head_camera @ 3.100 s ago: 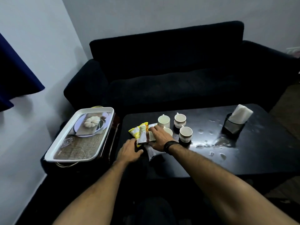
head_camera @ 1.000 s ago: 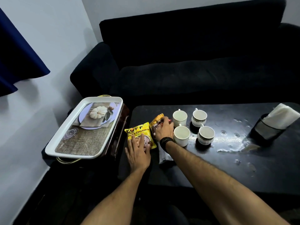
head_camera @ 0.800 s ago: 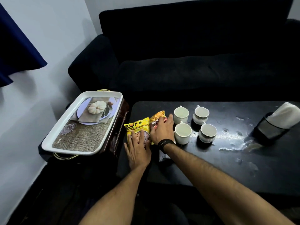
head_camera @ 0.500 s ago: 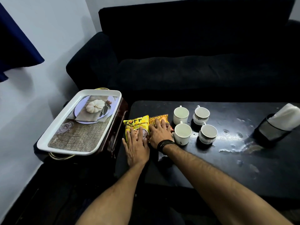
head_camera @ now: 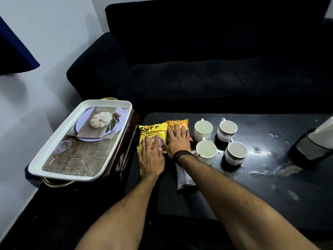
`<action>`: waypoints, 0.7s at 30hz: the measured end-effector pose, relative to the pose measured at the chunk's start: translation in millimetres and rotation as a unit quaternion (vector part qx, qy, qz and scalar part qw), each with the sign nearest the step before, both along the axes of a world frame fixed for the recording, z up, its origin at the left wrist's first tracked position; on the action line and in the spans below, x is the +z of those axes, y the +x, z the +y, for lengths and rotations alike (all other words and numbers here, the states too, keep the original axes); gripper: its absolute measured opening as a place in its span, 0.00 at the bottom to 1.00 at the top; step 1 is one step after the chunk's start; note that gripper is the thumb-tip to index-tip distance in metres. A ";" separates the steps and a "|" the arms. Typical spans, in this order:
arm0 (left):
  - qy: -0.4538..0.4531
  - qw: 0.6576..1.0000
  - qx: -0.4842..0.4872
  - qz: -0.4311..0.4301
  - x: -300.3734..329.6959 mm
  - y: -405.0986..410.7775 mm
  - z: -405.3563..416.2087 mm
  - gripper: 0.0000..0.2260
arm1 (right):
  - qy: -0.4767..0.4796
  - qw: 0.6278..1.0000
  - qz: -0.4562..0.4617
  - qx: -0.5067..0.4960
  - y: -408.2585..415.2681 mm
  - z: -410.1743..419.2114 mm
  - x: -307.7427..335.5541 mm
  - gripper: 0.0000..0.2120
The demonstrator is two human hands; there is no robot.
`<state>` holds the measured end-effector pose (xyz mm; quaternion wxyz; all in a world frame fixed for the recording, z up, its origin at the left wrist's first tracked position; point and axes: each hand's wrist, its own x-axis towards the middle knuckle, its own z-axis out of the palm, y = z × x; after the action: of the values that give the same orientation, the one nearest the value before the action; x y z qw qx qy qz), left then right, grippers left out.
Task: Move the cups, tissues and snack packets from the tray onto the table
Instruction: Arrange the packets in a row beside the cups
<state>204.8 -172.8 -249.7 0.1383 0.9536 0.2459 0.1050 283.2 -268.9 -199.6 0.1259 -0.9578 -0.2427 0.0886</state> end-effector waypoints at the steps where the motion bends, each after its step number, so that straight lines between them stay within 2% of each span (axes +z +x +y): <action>1: 0.002 1.000 -0.001 0.000 -0.3 2.6 1.7 0.26 | 0.006 1.000 -0.002 -0.003 -1.5 -0.6 -0.7 0.34; 17: -0.003 0.999 -0.038 -0.006 -2.2 21.9 13.2 0.26 | 0.014 0.999 -0.018 -0.033 -8.2 -9.9 -8.7 0.31; 21: 0.003 0.999 -0.038 -0.030 -2.5 21.2 14.1 0.26 | 0.046 0.998 -0.036 -0.034 -18.4 -11.2 -2.4 0.31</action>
<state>226.0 -158.7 -252.1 0.1463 0.9592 0.2048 0.1290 264.8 -280.1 -202.0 0.1640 -0.9614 -0.2177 0.0384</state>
